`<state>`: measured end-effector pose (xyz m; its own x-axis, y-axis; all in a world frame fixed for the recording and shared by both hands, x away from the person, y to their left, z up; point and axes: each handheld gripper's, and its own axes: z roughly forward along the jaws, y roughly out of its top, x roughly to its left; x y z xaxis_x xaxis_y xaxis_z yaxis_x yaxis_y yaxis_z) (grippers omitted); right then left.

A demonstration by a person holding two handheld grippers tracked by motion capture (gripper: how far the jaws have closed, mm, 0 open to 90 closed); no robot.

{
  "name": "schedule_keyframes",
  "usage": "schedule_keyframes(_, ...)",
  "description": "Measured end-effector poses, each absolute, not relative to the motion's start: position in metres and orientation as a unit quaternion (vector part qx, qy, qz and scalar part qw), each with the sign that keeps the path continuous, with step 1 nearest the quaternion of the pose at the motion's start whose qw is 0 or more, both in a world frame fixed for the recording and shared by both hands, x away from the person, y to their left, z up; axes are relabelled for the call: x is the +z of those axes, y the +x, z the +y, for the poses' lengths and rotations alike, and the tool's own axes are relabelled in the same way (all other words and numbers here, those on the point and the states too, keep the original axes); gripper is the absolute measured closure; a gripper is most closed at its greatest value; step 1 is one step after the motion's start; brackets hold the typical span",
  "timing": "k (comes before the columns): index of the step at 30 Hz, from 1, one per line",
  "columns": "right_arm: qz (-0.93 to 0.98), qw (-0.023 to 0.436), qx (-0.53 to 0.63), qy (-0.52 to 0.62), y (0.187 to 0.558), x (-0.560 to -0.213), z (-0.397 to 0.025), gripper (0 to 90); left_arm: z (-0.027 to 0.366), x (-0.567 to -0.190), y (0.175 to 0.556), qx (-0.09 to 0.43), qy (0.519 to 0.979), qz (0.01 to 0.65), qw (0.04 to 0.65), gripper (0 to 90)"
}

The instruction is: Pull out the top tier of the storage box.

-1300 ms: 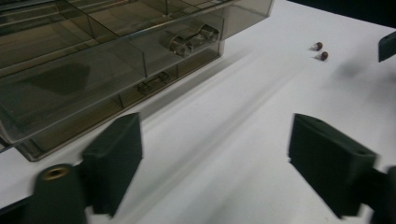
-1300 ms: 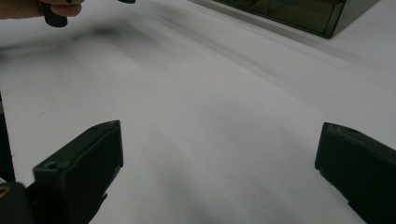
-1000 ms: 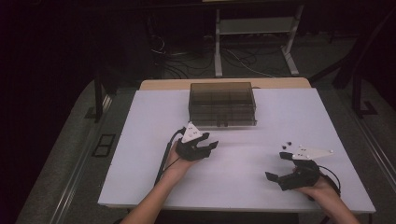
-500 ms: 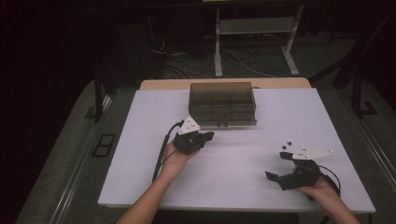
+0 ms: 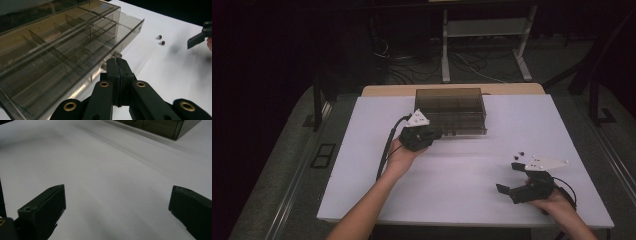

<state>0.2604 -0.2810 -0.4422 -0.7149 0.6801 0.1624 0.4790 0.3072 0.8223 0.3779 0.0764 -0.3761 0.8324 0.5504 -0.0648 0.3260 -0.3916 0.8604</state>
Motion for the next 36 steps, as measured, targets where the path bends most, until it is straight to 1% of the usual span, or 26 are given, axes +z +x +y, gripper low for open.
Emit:
schedule_keyframes(11,0.801,0.108,0.464,0.362,0.261,-0.442,-0.281,0.5,0.070,-0.364,0.403,0.117,0.832,0.262,0.475,89.2)
schedule_keyframes(19,0.800,0.107,0.465,0.363,0.261,-0.442,-0.282,0.5,0.067,-0.373,0.419,0.110,0.837,0.278,0.459,89.2)
schedule_keyframes(29,0.800,0.107,0.465,0.363,0.261,-0.442,-0.282,0.5,0.067,-0.380,0.423,0.103,0.843,0.287,0.443,89.2)
schedule_keyframes(36,0.800,0.107,0.465,0.363,0.261,-0.442,-0.282,0.5,0.066,-0.381,0.422,0.101,0.840,0.290,0.447,89.3)
